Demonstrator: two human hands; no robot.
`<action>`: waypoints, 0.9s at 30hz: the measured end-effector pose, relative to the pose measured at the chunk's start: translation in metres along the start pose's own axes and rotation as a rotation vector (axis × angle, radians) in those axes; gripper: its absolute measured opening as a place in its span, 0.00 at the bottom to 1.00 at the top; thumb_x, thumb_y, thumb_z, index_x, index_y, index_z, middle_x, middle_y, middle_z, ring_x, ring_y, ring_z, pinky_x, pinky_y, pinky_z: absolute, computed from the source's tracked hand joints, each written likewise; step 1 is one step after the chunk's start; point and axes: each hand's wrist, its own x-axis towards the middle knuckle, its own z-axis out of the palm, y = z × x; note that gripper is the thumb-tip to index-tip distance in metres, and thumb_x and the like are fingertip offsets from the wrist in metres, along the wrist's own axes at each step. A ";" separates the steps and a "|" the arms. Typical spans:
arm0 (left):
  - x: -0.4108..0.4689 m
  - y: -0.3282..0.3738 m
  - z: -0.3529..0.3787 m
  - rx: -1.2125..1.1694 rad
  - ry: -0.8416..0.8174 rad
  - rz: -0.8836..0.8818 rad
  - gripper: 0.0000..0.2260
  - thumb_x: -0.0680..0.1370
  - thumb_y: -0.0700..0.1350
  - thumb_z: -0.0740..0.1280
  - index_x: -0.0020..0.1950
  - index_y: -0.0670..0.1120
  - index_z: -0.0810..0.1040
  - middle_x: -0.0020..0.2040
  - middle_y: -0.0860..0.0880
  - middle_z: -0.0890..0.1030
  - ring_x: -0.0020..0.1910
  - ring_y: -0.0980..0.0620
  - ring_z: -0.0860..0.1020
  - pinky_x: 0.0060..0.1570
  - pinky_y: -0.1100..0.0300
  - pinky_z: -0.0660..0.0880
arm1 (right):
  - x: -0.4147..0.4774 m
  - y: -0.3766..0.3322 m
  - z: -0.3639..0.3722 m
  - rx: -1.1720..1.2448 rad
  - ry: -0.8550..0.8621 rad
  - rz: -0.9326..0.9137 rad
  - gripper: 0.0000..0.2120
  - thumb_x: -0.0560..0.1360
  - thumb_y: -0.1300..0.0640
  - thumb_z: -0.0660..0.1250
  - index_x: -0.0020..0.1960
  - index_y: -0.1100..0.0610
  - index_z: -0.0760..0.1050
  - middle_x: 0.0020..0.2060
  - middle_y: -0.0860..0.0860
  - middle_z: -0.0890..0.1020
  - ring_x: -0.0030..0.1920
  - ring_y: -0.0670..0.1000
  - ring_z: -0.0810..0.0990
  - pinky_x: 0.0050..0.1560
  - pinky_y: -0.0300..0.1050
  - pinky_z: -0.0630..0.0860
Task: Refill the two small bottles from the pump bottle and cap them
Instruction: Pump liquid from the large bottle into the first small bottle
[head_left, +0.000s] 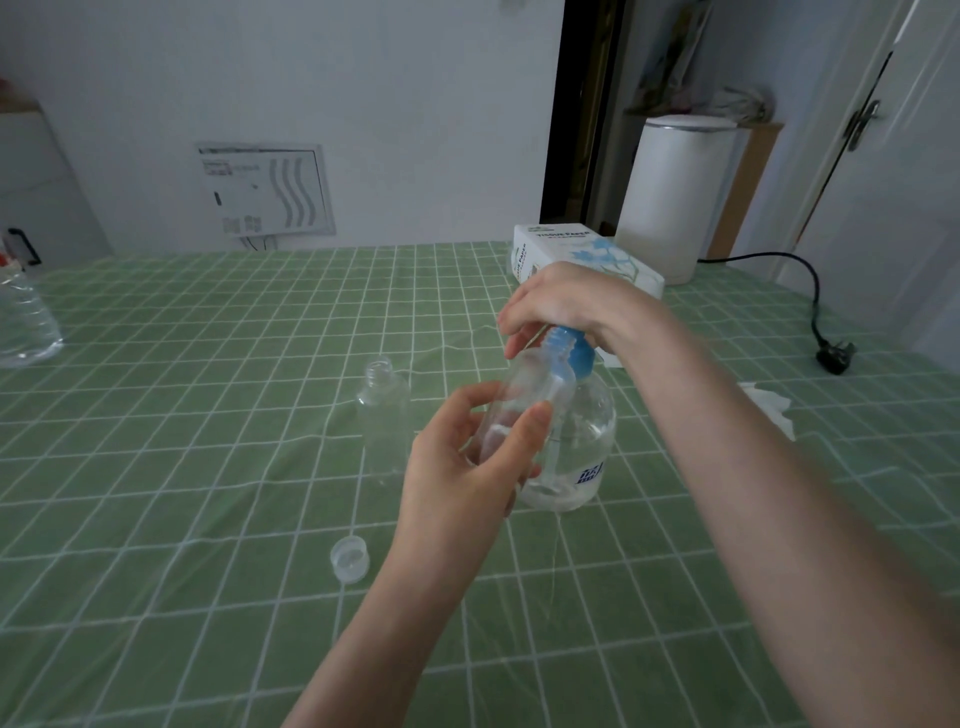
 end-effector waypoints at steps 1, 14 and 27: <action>0.000 0.000 0.000 0.004 0.002 -0.006 0.13 0.64 0.57 0.69 0.45 0.53 0.79 0.35 0.55 0.82 0.30 0.57 0.80 0.23 0.69 0.69 | 0.000 0.001 0.001 0.002 -0.007 0.002 0.15 0.74 0.58 0.70 0.60 0.61 0.79 0.56 0.59 0.82 0.58 0.59 0.82 0.61 0.54 0.77; 0.001 0.002 0.001 -0.008 -0.007 0.004 0.15 0.63 0.56 0.69 0.46 0.52 0.80 0.36 0.54 0.83 0.29 0.58 0.79 0.24 0.69 0.69 | 0.000 -0.007 -0.006 -0.032 0.034 -0.035 0.14 0.76 0.56 0.67 0.60 0.60 0.77 0.52 0.55 0.85 0.55 0.58 0.83 0.61 0.55 0.78; 0.000 0.000 -0.002 0.003 0.002 -0.022 0.14 0.63 0.57 0.69 0.45 0.53 0.80 0.37 0.54 0.83 0.30 0.57 0.80 0.24 0.69 0.69 | 0.006 0.002 0.003 -0.058 0.013 -0.004 0.17 0.76 0.57 0.67 0.64 0.61 0.76 0.57 0.59 0.82 0.58 0.59 0.81 0.63 0.55 0.76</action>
